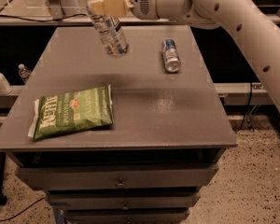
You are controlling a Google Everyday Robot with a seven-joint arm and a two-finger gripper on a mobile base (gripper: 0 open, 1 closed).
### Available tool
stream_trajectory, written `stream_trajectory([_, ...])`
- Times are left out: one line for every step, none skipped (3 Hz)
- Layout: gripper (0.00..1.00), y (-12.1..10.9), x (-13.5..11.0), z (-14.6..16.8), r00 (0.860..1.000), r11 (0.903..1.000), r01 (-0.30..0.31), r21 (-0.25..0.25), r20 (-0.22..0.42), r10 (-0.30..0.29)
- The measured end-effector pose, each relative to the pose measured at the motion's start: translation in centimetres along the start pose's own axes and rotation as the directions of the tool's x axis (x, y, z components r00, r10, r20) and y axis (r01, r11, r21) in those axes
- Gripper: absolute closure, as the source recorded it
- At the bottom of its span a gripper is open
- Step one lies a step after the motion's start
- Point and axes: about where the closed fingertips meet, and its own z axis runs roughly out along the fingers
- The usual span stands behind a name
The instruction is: Place blue plastic bottle upright
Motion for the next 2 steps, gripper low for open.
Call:
stream_trajectory([1.0, -0.09, 0.13, -0.01, 1.0, 1.0, 0.0, 0.002, -0.003, 0.0])
stream_trajectory([1.0, 0.08, 0.91, -0.5, 0.999, 0.9997, -0.022, 0.015, 0.032, 0.021])
